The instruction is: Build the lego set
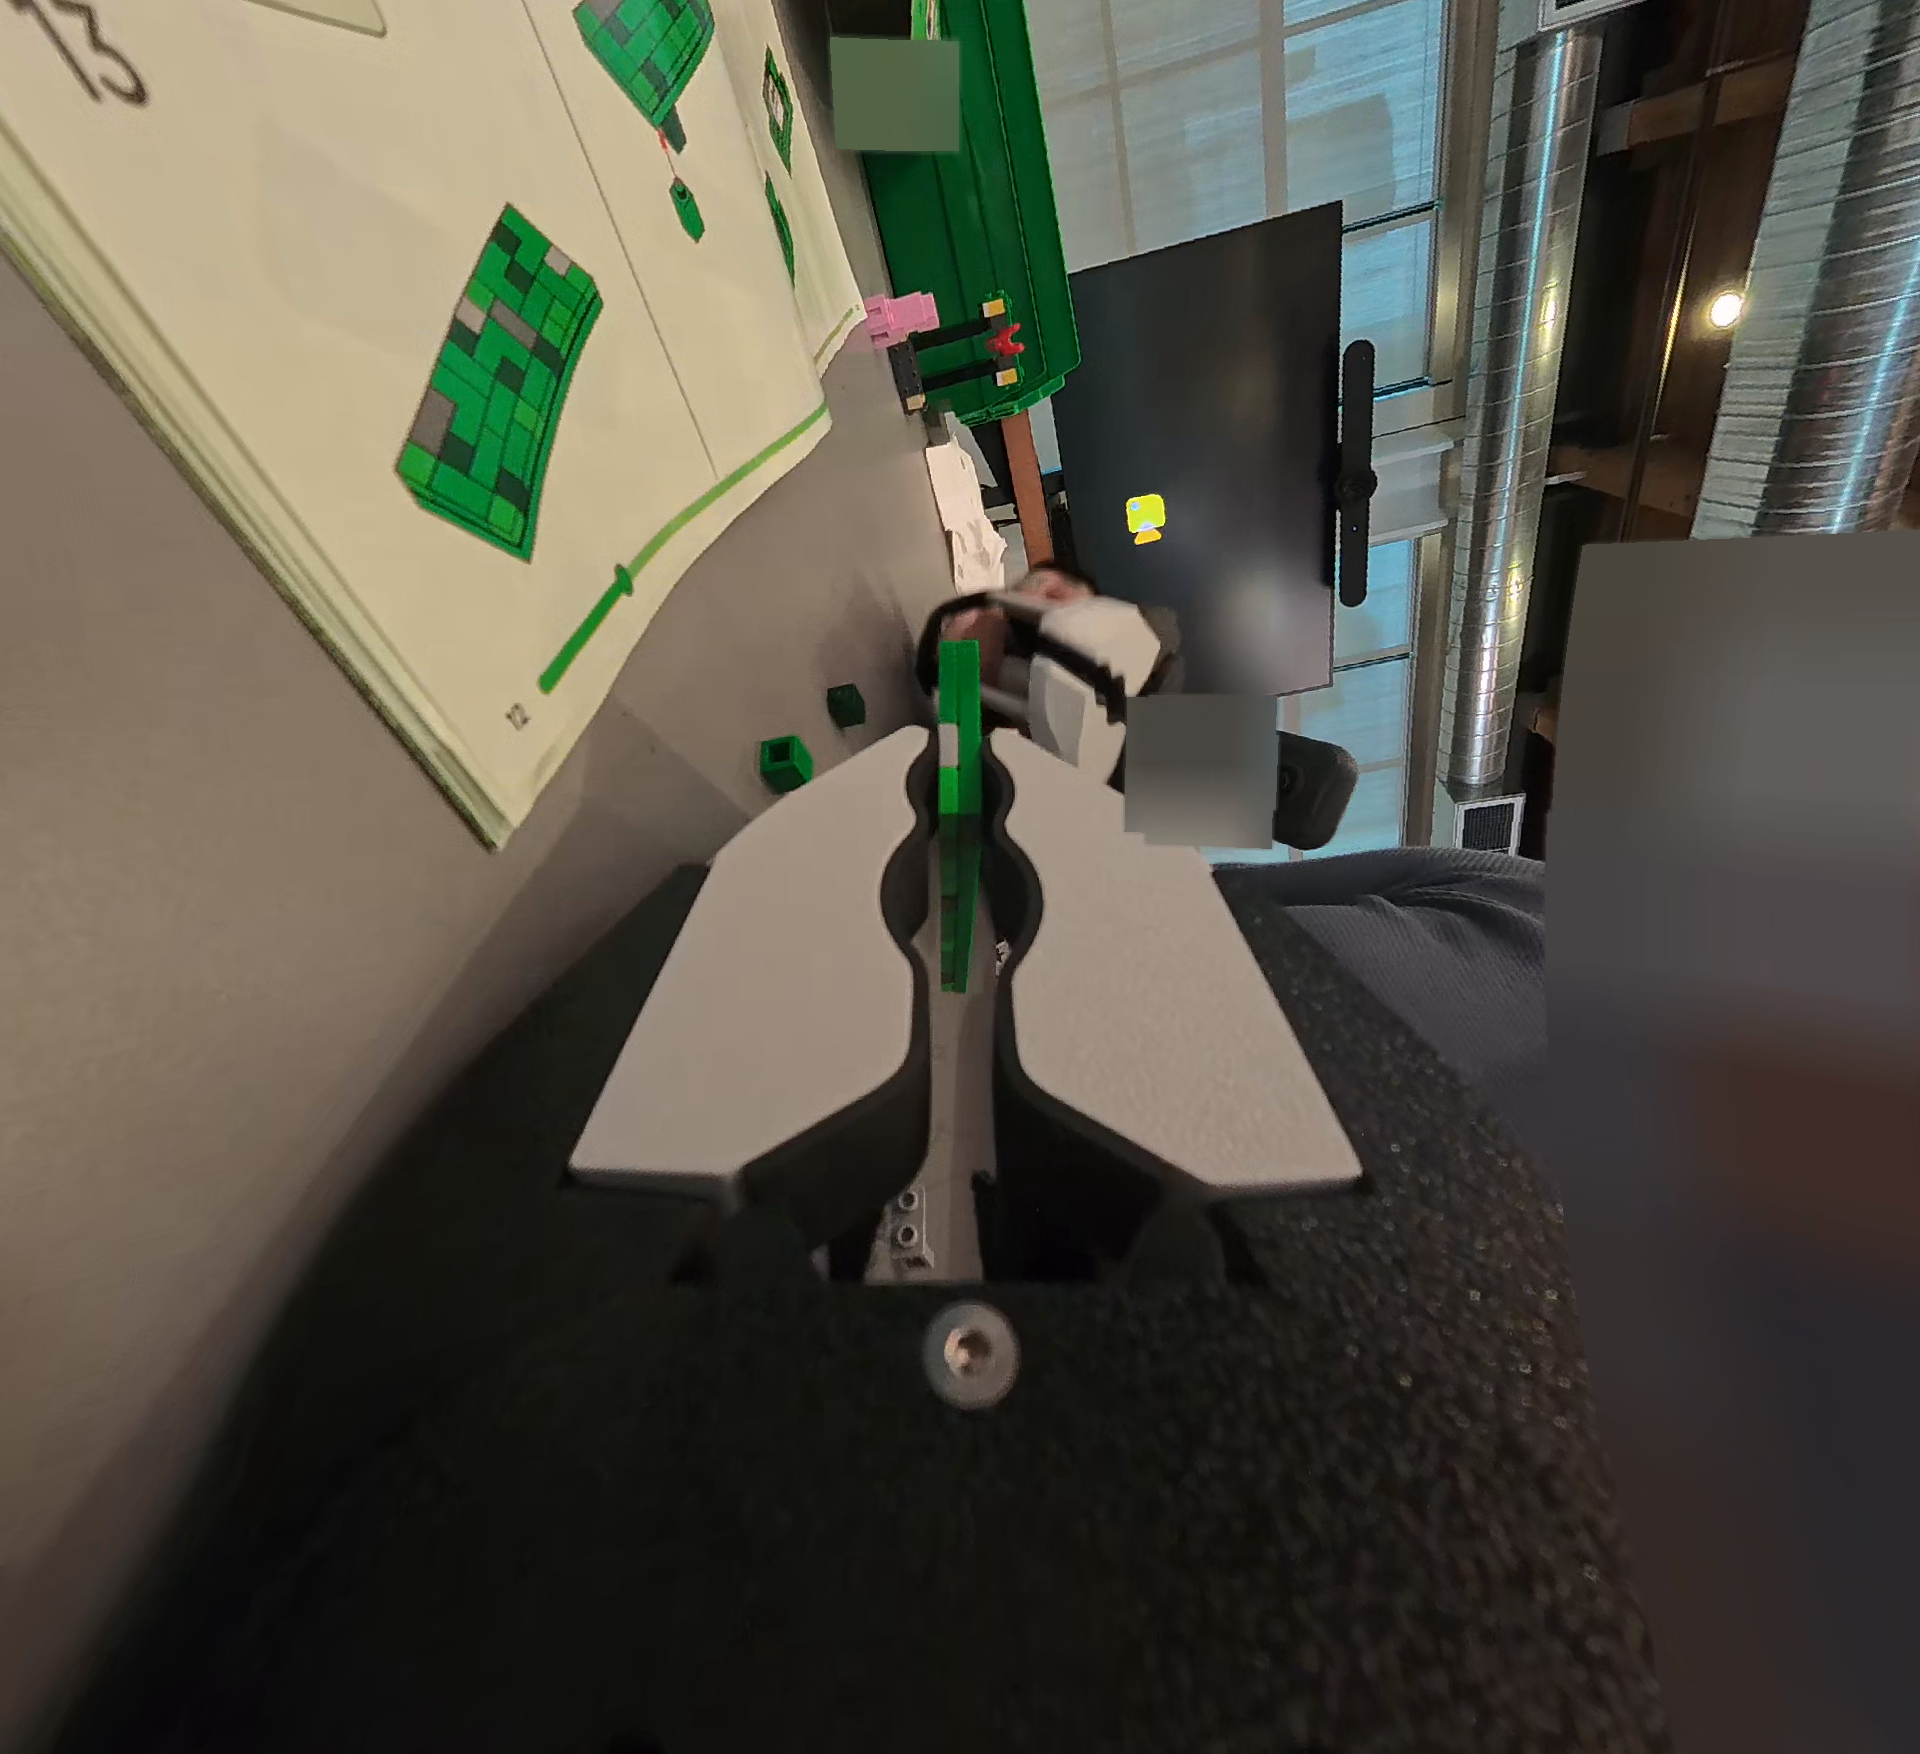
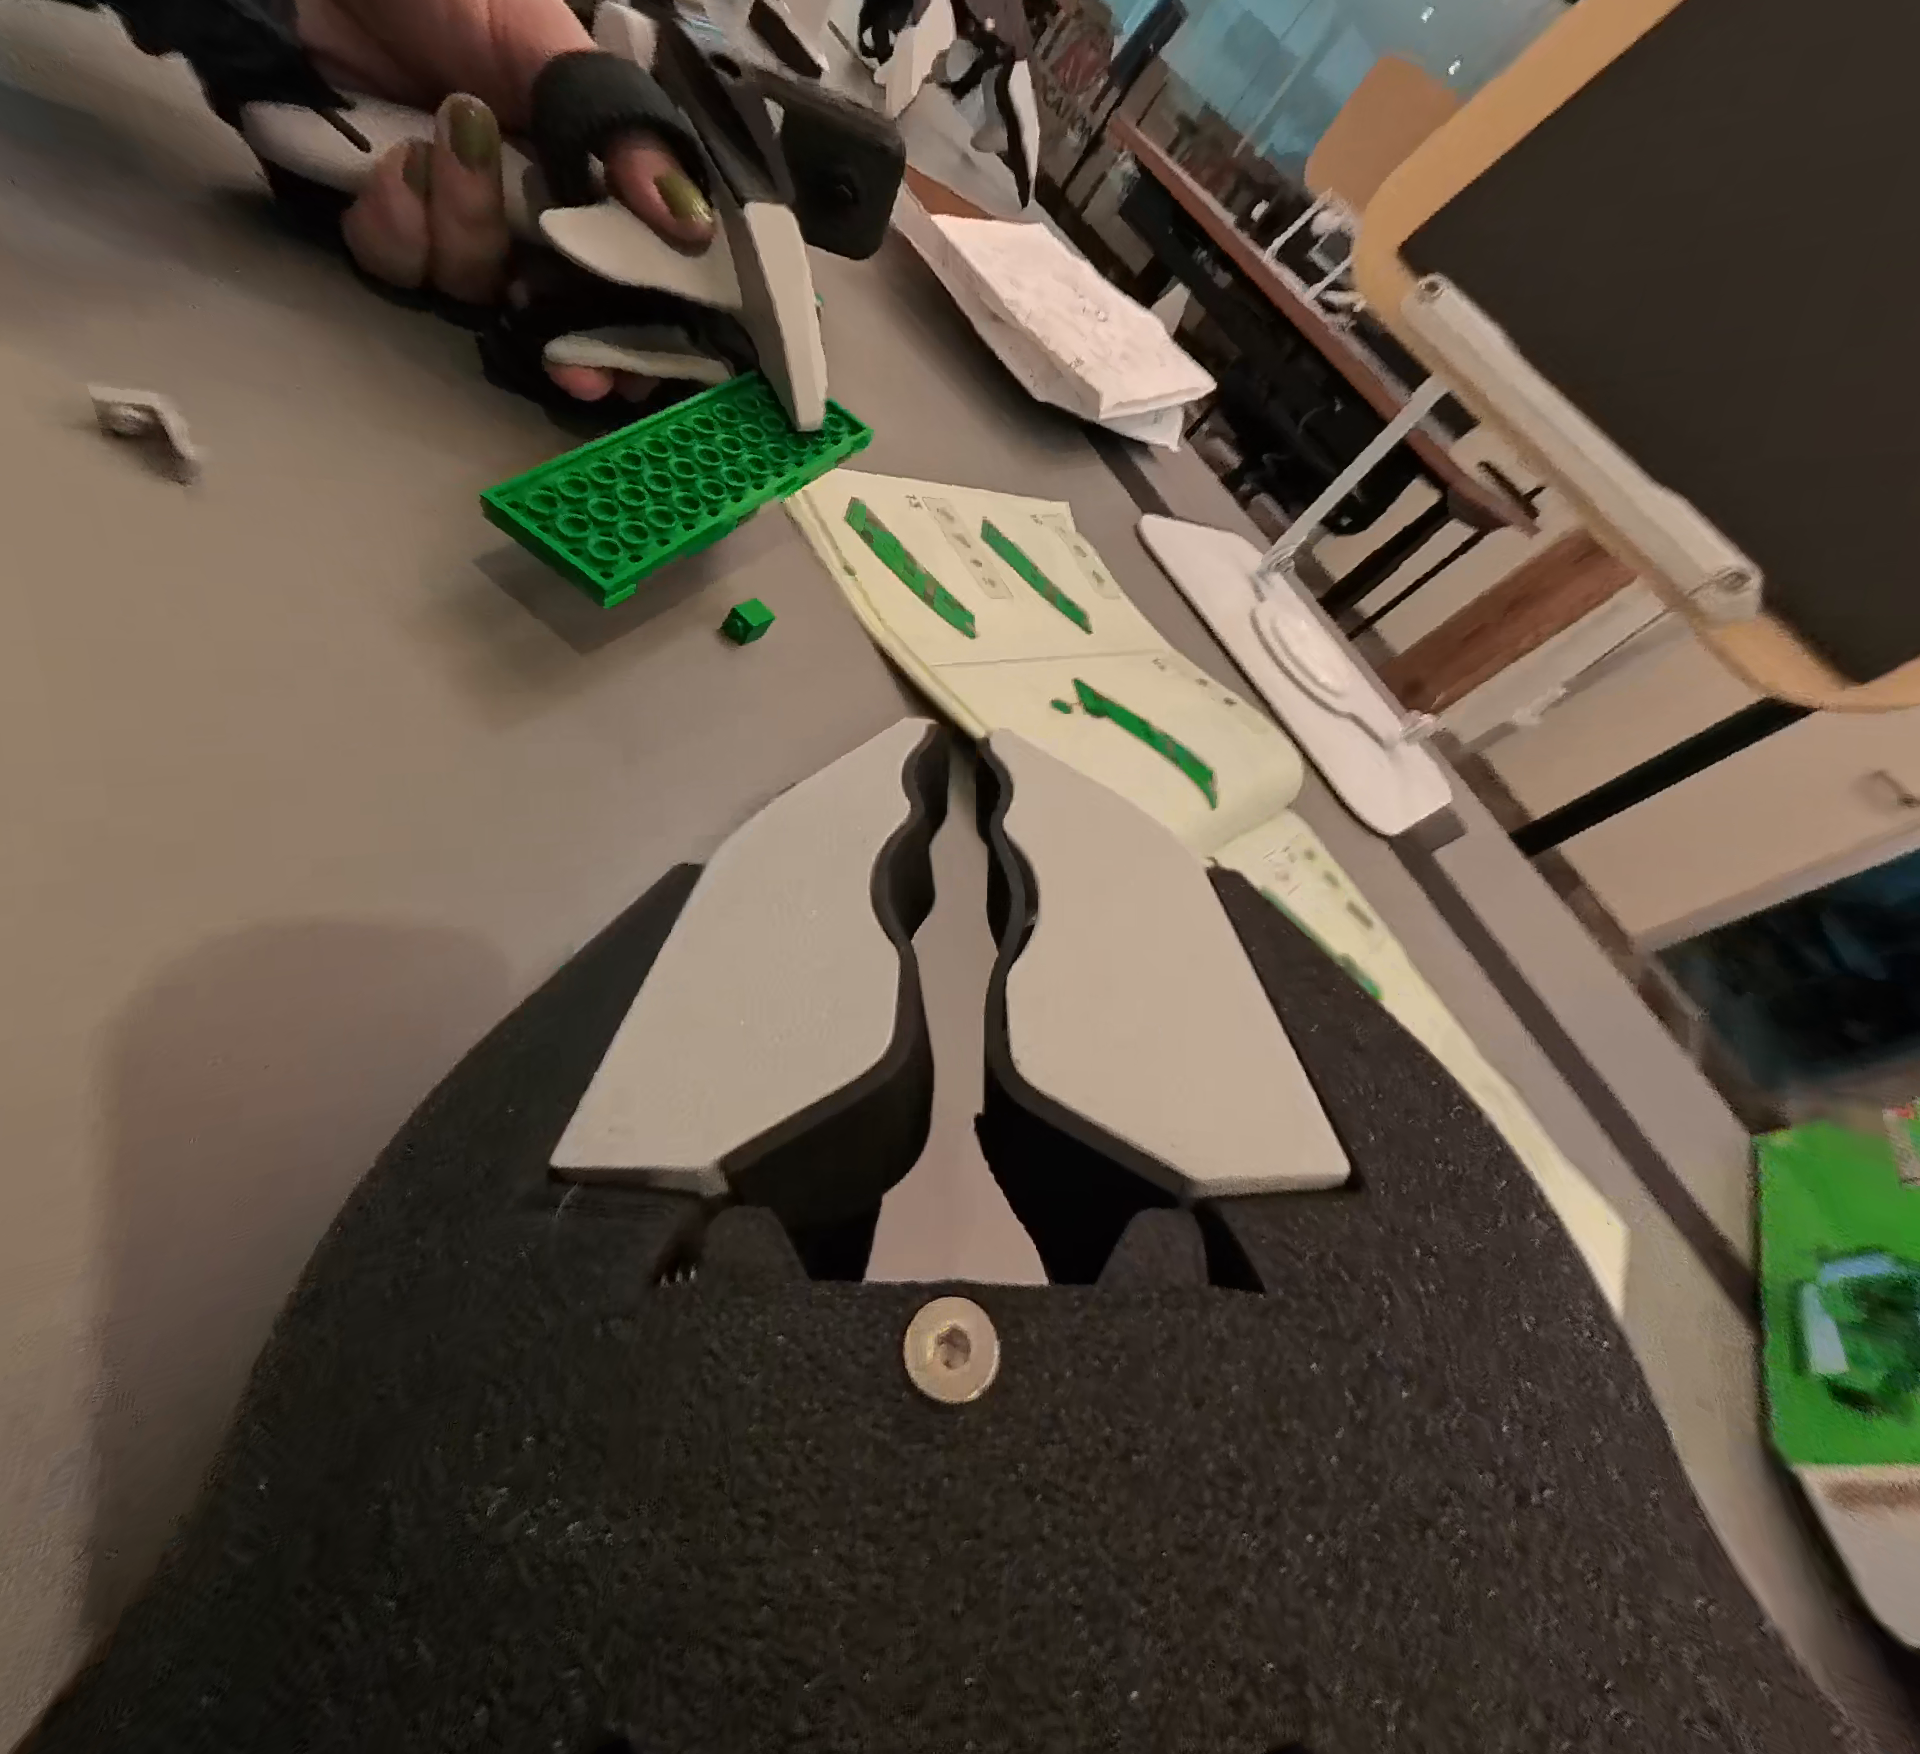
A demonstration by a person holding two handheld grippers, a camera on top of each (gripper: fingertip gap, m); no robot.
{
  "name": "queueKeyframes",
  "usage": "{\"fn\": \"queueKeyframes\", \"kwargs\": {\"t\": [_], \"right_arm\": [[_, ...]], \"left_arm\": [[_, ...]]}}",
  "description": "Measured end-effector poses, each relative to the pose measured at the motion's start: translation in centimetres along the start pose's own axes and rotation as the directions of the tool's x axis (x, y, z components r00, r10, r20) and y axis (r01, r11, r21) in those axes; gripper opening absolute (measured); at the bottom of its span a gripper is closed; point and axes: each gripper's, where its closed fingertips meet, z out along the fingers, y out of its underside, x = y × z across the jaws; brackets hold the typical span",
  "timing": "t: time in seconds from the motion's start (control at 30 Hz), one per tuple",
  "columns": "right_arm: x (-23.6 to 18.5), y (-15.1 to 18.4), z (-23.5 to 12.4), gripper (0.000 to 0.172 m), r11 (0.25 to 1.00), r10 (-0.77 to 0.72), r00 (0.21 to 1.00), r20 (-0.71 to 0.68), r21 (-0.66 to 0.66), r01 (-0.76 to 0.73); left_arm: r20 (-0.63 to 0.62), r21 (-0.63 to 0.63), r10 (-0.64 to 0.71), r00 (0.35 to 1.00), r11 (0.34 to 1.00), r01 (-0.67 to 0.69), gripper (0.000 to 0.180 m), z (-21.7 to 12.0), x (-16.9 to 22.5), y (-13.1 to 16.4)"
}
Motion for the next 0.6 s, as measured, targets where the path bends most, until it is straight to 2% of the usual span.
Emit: {"fn": "queueKeyframes", "kwargs": {"t": [0.2, 0.5, 0.6], "right_arm": [[-2.1, -0.1, -2.3, 0.0, 0.997, 0.057, 0.996, 0.072, -0.059, -0.053], [-2.1, -0.9, -2.6, 0.005, 0.986, 0.137, 0.975, 0.173, -0.121, -0.117], [-2.5, -0.3, -2.7, 0.005, 0.982, 0.144, 0.97, 0.197, -0.147, -0.116]], "left_arm": [[0.011, -0.005, 0.016, 1.0, 1.0, -0.016, 0.006, 0.1, -0.1, 0.1], [0.011, 0.0, 0.013, 1.0, 1.0, -0.013, 0.006, 0.0, -0.1, 0.1], [0.008, 0.001, 0.01, 1.0, 1.0, -0.01, 0.006, 0.0, 0.0, 0.0]]}}
